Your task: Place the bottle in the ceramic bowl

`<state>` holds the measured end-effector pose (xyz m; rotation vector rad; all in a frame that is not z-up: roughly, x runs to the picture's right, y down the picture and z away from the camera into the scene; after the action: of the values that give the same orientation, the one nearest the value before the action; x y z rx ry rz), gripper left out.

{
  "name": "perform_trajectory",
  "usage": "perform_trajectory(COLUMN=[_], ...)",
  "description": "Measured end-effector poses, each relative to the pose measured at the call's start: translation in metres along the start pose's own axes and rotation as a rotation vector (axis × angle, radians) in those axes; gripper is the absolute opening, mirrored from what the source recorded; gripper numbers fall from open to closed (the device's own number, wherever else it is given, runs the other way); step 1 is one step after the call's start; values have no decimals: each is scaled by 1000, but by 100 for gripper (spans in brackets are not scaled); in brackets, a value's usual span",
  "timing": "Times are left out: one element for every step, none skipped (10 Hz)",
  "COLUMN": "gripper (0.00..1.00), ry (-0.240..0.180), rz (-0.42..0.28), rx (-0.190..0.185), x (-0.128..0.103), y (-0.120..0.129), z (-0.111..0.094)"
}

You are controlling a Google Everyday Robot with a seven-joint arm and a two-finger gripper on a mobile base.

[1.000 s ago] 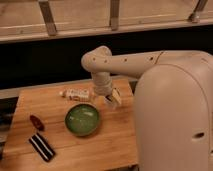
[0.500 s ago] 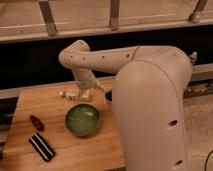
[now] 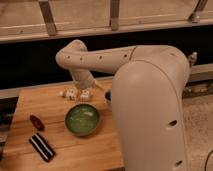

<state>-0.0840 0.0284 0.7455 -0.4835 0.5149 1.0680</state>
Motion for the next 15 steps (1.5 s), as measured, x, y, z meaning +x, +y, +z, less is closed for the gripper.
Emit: perform_trajectory(gripper=[80,80,80,80,80,80,80,80,80,80,80,80,80,80,80], ry=[-76,-161,-228,-298,-358,-395,-413,-426,-426,-425,-428,-433,-442,-453,-458], rz=[-33,-64,-117,-193,-276,-320,-345,-359,-360,-360,-352,-336,-316,-303,-302], rx=[-3,-1,-6,-19,-48,-62,-71,-75,-76,-76,-81,-94,-110,-131,-153], x=[-6,-15,-29,-46,-66,-80,-86,-90,-90,-90,-93,-99,-109,-126,-136], y=[0,-5,2,12,31,37,42,44,45,45,45,42,34,20,13], z=[-8,-17,-26,-37,-47,-54,-57,-59,-59,-58,-56,-46,-34,-16,0])
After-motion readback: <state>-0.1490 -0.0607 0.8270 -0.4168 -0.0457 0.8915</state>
